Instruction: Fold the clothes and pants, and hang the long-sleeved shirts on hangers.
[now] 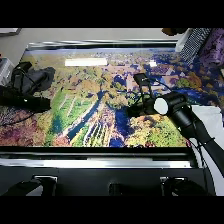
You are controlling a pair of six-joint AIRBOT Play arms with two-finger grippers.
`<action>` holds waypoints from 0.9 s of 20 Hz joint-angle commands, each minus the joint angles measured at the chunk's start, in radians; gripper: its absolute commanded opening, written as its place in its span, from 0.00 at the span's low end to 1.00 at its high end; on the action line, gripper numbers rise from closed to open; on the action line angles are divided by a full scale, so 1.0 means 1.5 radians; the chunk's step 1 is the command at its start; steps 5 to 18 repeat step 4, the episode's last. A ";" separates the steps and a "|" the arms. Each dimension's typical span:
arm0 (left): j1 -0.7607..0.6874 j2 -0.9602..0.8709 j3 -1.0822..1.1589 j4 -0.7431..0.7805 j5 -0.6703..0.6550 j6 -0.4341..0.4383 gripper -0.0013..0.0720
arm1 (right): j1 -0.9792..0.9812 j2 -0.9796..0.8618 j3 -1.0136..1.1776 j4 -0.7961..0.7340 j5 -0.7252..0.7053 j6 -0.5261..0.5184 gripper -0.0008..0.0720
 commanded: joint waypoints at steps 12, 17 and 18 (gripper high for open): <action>-0.001 0.001 -0.001 0.000 0.002 0.000 0.05 | 0.002 -0.001 0.001 -0.001 0.001 0.000 0.07; -0.001 0.001 -0.001 0.000 0.002 0.000 0.05 | 0.002 -0.001 0.001 -0.001 0.001 0.000 0.07; -0.001 0.001 -0.001 0.000 0.002 0.000 0.05 | 0.002 -0.001 0.001 -0.001 0.001 0.000 0.07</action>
